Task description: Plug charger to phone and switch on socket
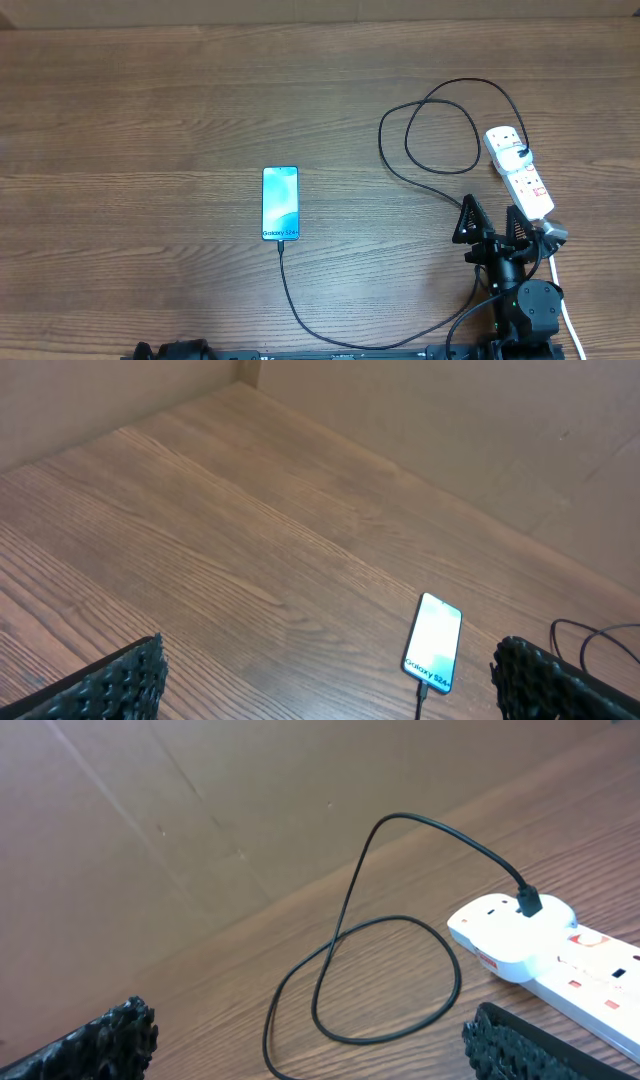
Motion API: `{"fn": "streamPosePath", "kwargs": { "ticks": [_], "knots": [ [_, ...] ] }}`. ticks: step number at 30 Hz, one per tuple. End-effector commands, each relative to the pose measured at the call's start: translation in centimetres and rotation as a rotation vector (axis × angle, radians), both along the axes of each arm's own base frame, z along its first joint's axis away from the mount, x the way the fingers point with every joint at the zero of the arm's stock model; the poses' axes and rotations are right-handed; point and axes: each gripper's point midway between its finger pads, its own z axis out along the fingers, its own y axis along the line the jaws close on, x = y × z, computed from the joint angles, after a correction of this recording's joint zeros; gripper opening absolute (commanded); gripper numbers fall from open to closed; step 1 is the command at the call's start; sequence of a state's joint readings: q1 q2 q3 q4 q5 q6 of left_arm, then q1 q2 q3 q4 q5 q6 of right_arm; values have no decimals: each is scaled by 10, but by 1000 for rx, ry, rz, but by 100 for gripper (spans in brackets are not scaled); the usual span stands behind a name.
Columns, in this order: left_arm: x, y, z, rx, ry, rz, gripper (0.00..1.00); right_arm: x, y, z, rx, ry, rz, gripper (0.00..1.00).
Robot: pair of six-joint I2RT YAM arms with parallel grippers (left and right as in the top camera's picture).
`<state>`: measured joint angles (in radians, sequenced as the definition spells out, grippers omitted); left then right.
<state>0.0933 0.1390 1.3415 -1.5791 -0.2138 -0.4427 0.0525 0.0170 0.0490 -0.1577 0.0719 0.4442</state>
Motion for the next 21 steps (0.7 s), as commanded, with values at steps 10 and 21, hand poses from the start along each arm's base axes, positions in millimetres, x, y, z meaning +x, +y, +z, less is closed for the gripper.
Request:
{"fn": "streamPosePath", "kwargs": {
  "ticks": [10,21],
  "knots": [
    [-3,1,2,-5,-20,15,100,2,-1,4,2,-61,-8,100],
    [-3,1,2,-5,-20,15,100,3,-1,5,2,-63,-8,100]
  ]
}}
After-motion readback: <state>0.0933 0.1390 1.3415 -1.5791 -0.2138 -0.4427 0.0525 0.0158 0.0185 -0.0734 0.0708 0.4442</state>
